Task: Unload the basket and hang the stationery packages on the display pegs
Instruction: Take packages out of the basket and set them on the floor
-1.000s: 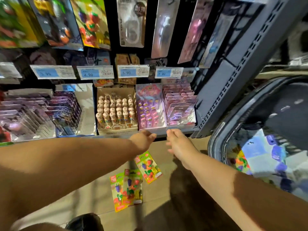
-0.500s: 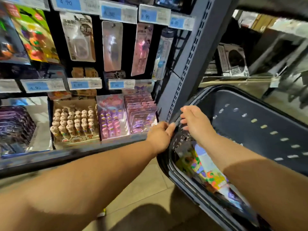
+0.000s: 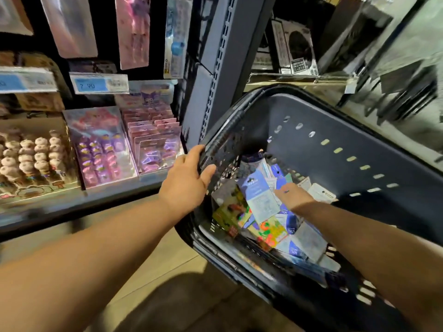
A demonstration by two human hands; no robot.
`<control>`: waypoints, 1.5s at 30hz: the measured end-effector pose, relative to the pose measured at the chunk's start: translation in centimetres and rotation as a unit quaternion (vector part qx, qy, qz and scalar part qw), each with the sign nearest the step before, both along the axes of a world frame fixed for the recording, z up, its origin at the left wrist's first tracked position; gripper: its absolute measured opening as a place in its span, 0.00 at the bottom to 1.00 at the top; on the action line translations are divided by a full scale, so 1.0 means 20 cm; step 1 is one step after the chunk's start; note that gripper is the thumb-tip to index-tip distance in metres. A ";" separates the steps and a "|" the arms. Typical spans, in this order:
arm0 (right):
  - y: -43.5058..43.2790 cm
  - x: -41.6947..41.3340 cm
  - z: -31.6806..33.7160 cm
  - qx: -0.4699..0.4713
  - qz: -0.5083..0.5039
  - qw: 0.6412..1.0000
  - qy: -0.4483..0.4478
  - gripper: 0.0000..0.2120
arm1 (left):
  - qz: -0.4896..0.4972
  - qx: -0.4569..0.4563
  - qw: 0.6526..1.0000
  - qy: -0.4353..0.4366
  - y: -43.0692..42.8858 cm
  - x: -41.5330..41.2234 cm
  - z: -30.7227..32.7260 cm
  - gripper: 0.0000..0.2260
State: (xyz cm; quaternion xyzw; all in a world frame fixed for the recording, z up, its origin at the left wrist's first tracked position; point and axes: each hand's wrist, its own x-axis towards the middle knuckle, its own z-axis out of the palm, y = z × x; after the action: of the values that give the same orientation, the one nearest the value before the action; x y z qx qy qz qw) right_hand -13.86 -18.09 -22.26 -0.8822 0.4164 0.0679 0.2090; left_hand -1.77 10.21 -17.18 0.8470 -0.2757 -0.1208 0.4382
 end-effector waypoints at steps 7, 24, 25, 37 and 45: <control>-0.19 -0.11 -0.08 -0.028 -0.039 0.998 0.030 0.22 | -0.004 -0.015 1.000 -0.009 -0.02 0.03 -0.02 0.25; -0.23 -0.30 -0.33 -0.102 0.021 0.982 0.157 0.22 | -0.017 -0.063 0.997 -0.039 0.00 0.06 -0.13 0.33; -0.24 -0.28 -0.35 -0.094 0.020 0.981 0.170 0.29 | -0.018 -0.063 0.997 -0.041 0.00 0.06 -0.13 0.33; -0.32 -0.15 -0.37 0.168 -0.109 0.980 0.017 0.59 | -0.015 -0.071 0.996 -0.045 0.01 0.03 -0.13 0.29; -0.18 -0.18 -0.27 0.169 -0.036 0.985 -0.025 0.37 | -0.020 -0.076 0.996 -0.043 0.01 0.04 -0.15 0.31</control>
State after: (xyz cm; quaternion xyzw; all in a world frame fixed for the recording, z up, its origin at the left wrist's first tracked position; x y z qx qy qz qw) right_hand -17.55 -21.75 -27.66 -0.8202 0.4250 0.1079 0.3674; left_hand -0.87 10.41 -20.15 0.8102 -0.3194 -0.0721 0.4862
